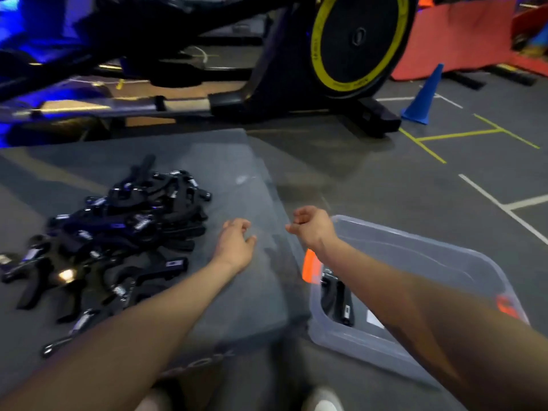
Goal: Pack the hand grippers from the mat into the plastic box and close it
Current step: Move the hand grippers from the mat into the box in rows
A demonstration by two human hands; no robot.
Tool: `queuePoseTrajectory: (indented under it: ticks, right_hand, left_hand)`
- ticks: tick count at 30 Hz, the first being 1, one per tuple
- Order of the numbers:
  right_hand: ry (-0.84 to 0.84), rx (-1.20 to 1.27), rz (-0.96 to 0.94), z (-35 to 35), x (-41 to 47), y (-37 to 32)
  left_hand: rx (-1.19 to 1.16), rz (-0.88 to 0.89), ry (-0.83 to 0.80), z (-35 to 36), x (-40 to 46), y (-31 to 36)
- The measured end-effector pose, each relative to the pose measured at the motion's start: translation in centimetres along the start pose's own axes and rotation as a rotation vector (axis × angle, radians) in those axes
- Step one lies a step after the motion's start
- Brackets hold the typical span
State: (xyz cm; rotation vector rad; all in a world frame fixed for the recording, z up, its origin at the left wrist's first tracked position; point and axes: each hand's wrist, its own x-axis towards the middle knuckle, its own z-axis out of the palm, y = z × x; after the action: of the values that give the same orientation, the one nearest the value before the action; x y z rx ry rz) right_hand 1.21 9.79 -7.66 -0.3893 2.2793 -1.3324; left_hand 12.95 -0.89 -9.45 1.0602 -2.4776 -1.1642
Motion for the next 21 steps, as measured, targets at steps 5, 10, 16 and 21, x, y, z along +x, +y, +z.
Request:
queuePoseTrajectory:
  ticks: [5, 10, 16, 21]
  right_hand:
    - [-0.134, -0.027, -0.045, 7.6, -1.7, -4.4]
    - [-0.239, -0.108, -0.083, 14.8, -3.8, -4.7]
    - [-0.324, -0.248, -0.105, 20.5, -6.0, -2.6]
    - [-0.247, -0.365, -0.186, 22.4, -5.6, -2.9]
  left_hand:
    - [-0.014, -0.086, 0.111, -6.6, -1.5, -4.6]
    - [0.002, -0.177, 0.199, -11.0, -3.9, -9.6]
    - [0.047, -0.261, 0.227, -14.3, -6.3, -15.0]
    - [0.064, -0.306, 0.214, -14.9, -6.9, -17.4]
